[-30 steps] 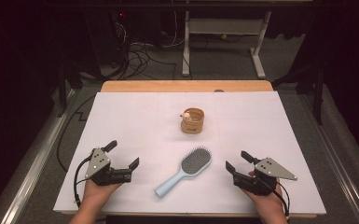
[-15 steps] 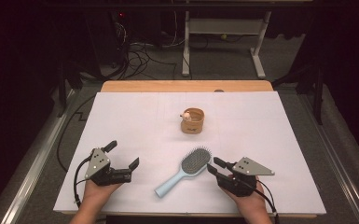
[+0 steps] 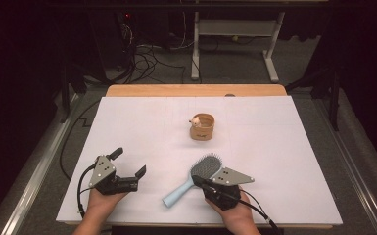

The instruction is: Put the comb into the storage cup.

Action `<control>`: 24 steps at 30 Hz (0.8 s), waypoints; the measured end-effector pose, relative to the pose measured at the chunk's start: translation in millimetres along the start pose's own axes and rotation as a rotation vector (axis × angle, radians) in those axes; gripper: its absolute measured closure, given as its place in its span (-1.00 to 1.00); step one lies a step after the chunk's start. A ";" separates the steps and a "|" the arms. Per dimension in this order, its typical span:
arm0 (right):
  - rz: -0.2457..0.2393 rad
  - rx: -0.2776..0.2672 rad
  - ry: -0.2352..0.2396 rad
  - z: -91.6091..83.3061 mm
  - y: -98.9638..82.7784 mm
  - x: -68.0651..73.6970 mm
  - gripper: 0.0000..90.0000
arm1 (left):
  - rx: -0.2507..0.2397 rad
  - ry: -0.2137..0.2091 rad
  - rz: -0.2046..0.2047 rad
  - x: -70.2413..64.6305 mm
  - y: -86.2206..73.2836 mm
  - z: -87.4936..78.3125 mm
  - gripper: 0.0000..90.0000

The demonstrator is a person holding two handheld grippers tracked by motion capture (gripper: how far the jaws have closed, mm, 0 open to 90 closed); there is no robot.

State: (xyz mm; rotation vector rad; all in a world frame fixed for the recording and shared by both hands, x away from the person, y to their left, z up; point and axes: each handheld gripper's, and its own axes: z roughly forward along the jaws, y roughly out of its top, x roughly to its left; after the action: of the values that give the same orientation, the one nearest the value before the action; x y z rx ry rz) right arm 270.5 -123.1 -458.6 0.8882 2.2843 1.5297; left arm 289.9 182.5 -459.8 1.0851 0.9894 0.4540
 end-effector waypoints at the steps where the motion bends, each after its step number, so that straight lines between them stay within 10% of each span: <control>1: 0.000 0.006 0.011 4.0 0.6 2.4 1.00 | 0.001 0.002 0.001 0.3 -0.1 -0.1 -1.00; 11: -0.101 0.111 0.156 52.6 13.6 40.9 1.00 | -0.013 0.003 -0.020 2.3 1.4 -2.2 -1.00; 24: -0.111 0.165 0.098 69.9 13.9 53.7 1.00 | -0.013 0.001 -0.025 2.0 0.9 -1.8 -1.00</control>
State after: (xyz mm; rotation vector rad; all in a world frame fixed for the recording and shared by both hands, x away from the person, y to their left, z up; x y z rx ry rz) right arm 269.5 -34.4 -468.6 0.7271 2.5138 1.3829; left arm 289.5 185.3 -460.1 1.0599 0.9992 0.4397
